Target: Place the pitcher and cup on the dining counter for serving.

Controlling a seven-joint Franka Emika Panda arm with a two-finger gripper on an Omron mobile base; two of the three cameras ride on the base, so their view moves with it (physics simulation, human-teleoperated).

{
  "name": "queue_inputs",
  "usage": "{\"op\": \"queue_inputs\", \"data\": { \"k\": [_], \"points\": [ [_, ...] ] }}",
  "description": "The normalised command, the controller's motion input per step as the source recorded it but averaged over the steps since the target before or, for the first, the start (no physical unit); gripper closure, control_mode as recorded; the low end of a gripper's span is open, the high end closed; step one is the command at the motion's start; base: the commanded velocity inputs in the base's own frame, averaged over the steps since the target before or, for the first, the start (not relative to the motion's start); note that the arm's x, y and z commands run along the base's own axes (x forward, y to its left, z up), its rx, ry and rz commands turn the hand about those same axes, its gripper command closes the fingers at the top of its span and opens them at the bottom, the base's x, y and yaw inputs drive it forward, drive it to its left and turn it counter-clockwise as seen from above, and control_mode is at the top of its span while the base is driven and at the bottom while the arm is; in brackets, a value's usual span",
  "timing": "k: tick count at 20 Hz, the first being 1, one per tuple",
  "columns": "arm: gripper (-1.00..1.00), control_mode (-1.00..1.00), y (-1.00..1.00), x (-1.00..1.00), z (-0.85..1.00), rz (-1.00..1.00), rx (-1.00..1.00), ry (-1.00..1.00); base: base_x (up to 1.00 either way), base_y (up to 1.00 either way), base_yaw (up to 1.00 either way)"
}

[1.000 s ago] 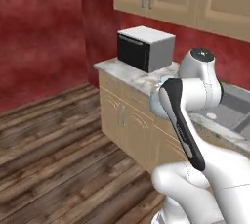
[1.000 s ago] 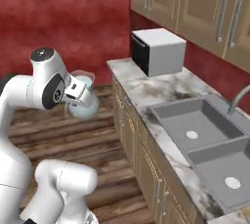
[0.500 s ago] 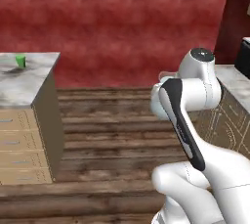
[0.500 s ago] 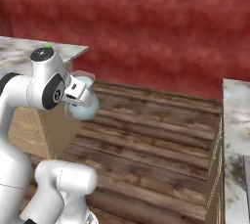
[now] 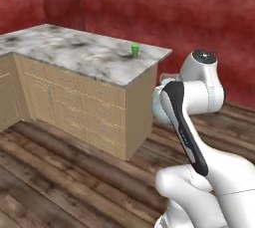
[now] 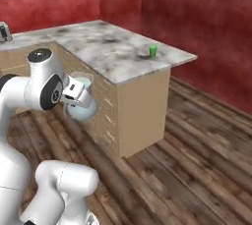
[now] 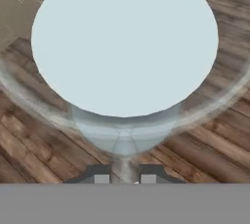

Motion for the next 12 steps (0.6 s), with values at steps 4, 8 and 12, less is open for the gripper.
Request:
{"op": "queue_inputs", "data": {
  "k": [4, 8, 12],
  "points": [
    [1.00, 1.00, 0.00, 0.00, 0.00, 0.00, 0.00, 0.00, 0.90, -0.51, 0.69],
    [1.00, 1.00, 0.00, 0.00, 0.00, 0.00, 0.00, 0.00, 0.99, -0.72, 0.49],
    [1.00, 1.00, 0.00, 0.00, 0.00, 0.00, 0.00, 0.00, 0.77, -0.85, 0.23]
  ]
}}
